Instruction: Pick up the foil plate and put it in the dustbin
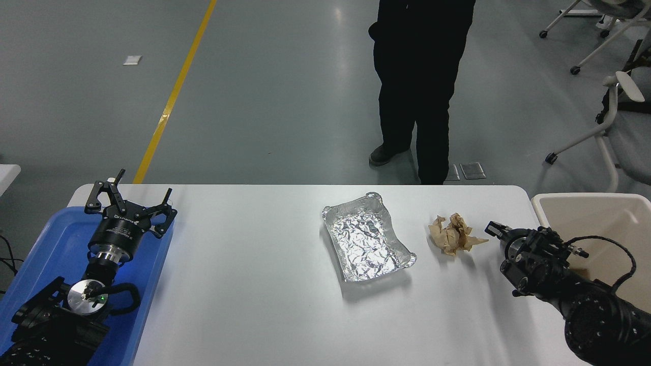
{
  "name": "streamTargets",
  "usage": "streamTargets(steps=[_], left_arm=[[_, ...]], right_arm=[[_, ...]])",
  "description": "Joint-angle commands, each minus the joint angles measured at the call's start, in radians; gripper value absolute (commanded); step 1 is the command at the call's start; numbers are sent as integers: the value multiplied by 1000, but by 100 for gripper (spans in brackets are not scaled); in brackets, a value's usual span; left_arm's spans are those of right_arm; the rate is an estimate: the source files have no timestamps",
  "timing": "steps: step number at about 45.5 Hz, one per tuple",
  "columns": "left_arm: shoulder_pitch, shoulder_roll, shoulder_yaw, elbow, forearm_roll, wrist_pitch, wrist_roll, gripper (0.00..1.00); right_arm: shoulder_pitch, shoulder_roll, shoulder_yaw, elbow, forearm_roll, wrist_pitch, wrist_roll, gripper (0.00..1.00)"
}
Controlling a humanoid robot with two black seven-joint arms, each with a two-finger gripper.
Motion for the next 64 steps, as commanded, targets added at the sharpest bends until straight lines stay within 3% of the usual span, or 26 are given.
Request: streamTargets(steps=[1, 11, 27, 35, 43, 51, 64], left_arm=[[0, 1, 0, 0, 0, 0, 0, 99], [0, 0, 0, 0, 0, 0, 0, 99], [0, 0, 0, 0, 0, 0, 0, 99], [0, 1, 0, 0, 0, 0, 0, 99], [0, 1, 0, 0, 1, 0, 0, 99], [0, 0, 0, 0, 1, 0, 0, 99], [0, 0, 0, 0, 0, 0, 0, 99]], right_arm=[[5, -1, 0, -3, 0, 1, 0, 0], [1, -5, 0, -3, 0, 1, 0, 0], [16, -102, 92, 77, -6, 11, 6, 0], [150, -229, 180, 347, -17, 15, 8, 0], [257, -240, 196, 482, -5, 21, 6, 0], [508, -417, 169, 830, 0, 31, 6, 0], [953, -453, -161, 1178, 3, 188, 6, 0]])
